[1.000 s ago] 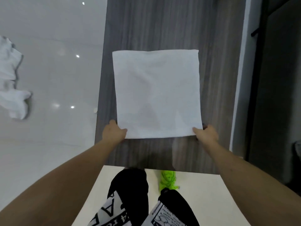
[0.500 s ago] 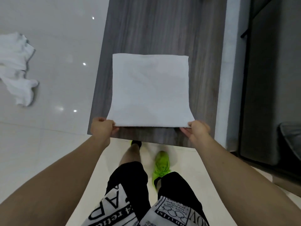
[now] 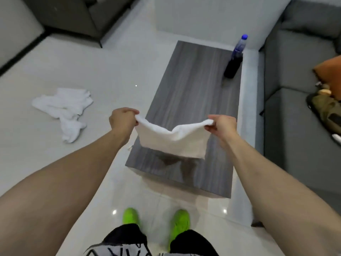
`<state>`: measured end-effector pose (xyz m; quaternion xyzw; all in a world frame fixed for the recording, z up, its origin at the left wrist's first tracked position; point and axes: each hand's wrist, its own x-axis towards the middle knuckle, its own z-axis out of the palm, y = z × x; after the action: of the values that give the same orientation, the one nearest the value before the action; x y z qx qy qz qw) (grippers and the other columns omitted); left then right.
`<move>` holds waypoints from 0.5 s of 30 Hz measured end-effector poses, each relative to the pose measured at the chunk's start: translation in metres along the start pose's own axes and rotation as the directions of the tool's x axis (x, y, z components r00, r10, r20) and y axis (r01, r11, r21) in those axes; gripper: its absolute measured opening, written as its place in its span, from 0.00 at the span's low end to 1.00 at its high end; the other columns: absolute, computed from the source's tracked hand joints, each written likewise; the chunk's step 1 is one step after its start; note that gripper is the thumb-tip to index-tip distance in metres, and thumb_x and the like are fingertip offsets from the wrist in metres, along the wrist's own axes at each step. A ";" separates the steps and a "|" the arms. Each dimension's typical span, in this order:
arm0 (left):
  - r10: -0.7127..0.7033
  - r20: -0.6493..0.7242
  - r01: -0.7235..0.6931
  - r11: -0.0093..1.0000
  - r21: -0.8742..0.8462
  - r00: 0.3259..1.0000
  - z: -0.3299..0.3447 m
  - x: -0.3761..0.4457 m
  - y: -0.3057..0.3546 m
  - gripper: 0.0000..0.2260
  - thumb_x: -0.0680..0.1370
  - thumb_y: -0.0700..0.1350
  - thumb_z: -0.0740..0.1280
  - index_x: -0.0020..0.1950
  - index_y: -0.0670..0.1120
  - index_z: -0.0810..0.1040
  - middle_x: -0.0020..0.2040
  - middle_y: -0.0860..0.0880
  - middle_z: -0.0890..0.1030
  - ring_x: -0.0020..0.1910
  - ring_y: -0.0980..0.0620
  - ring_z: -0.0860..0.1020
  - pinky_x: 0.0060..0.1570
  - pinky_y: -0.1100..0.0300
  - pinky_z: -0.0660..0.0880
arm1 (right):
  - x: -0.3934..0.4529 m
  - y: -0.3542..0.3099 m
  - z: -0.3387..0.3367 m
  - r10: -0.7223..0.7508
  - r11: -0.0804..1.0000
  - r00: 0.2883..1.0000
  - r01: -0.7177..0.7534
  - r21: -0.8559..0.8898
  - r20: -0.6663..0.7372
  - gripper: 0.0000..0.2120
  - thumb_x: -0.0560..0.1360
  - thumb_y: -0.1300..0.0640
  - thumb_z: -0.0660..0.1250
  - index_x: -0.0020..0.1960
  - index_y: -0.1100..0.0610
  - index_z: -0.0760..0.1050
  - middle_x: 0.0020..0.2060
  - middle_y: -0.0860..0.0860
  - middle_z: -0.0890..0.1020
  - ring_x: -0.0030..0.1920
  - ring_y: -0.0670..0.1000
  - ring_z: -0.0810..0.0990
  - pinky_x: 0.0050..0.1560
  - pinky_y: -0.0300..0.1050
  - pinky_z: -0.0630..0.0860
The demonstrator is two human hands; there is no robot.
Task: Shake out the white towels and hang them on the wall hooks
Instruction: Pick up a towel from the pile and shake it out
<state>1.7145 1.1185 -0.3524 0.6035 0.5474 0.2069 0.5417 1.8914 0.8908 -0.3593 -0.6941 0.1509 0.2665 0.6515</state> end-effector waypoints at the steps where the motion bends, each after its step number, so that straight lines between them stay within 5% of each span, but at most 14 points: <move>1: 0.072 0.031 -0.073 0.996 0.042 0.997 -0.012 -0.002 0.018 0.18 0.70 0.31 0.59 0.38 0.51 0.84 0.47 0.46 0.84 0.47 0.47 0.83 0.51 0.54 0.82 | -0.012 -0.015 0.012 -0.081 0.994 0.996 0.083 -0.072 0.034 0.12 0.72 0.74 0.63 0.48 0.63 0.82 0.45 0.61 0.82 0.38 0.54 0.82 0.37 0.44 0.84; 5: 0.358 0.117 -0.375 0.906 0.196 0.926 -0.066 -0.011 0.082 0.17 0.71 0.35 0.60 0.45 0.54 0.84 0.45 0.56 0.82 0.49 0.54 0.80 0.48 0.62 0.78 | -0.072 -0.064 0.067 -0.429 0.724 0.853 0.521 -0.451 0.298 0.15 0.70 0.66 0.70 0.55 0.56 0.83 0.49 0.50 0.83 0.49 0.48 0.81 0.49 0.40 0.77; 10: 0.602 0.111 -0.601 0.729 0.326 0.791 -0.161 -0.004 0.125 0.11 0.73 0.38 0.64 0.45 0.52 0.83 0.42 0.57 0.81 0.45 0.56 0.78 0.38 0.75 0.69 | -0.156 -0.109 0.152 -0.619 0.289 0.569 0.806 -0.516 0.542 0.05 0.71 0.59 0.75 0.47 0.55 0.86 0.36 0.42 0.80 0.40 0.43 0.78 0.36 0.23 0.66; 12: 0.628 0.065 -0.605 0.711 0.359 0.776 -0.224 0.007 0.132 0.07 0.74 0.41 0.68 0.43 0.53 0.82 0.39 0.56 0.81 0.43 0.55 0.78 0.37 0.70 0.69 | -0.189 -0.122 0.184 -0.663 0.237 0.508 0.839 -0.490 0.549 0.05 0.73 0.56 0.74 0.47 0.55 0.86 0.36 0.41 0.77 0.42 0.46 0.78 0.40 0.32 0.68; 15: 0.635 -0.085 -0.547 0.718 0.430 0.767 -0.330 0.031 0.133 0.04 0.75 0.49 0.71 0.40 0.53 0.80 0.35 0.54 0.79 0.42 0.50 0.78 0.41 0.61 0.69 | -0.226 -0.145 0.223 -0.766 0.248 0.467 0.848 -0.467 0.442 0.08 0.72 0.53 0.75 0.49 0.56 0.85 0.47 0.49 0.78 0.50 0.50 0.77 0.55 0.42 0.72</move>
<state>1.5045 1.3117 -0.1380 0.8125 0.4114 0.3270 0.2523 1.7500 1.0949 -0.1137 -0.8270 -0.3664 -0.0305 0.4253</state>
